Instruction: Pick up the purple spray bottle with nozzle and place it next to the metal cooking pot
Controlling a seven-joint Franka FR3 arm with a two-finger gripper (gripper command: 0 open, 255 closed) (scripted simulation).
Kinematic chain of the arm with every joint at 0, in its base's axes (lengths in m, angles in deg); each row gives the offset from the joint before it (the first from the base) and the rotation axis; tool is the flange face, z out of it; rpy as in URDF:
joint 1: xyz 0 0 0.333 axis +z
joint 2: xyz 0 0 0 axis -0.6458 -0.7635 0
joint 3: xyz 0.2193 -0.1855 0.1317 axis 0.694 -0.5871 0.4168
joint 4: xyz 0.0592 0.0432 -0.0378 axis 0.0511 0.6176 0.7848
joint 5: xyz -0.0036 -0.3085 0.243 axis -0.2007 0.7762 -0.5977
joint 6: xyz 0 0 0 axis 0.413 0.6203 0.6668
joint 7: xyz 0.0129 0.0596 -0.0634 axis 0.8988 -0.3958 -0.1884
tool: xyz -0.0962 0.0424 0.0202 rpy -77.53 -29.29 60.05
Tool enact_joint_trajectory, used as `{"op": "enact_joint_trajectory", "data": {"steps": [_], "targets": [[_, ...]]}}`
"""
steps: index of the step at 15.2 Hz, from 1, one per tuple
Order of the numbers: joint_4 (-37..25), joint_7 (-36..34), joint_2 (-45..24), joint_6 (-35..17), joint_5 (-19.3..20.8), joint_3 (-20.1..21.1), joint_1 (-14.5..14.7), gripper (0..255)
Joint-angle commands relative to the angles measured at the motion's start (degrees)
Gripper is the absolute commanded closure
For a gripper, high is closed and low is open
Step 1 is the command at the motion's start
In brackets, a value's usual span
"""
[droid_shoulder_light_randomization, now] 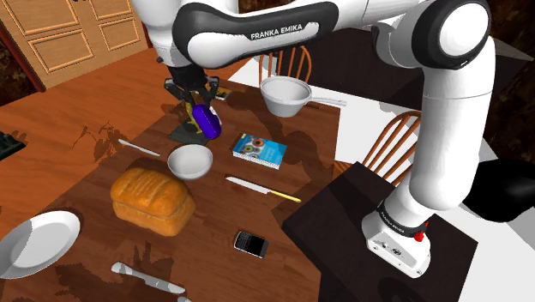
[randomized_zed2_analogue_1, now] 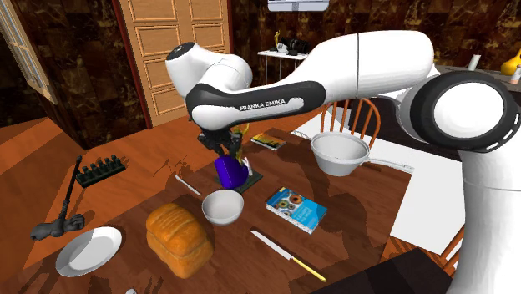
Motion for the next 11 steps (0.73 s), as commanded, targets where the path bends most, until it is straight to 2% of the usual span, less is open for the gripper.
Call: {"op": "enact_joint_trajectory", "data": {"steps": [1,2,7,11], "targets": [[-1.7,0.6,-0.1,1.4,-0.1,0.0,0.5,255],[-2.2,0.8,-0.1,1.9,-0.1,0.0,0.6,255],[12.9,5.9,12.1,-6.3,-7.4,2.2,-11.5,255],[22.7,12.8,22.3,-12.6,-14.5,1.6,-18.9,255]]}}
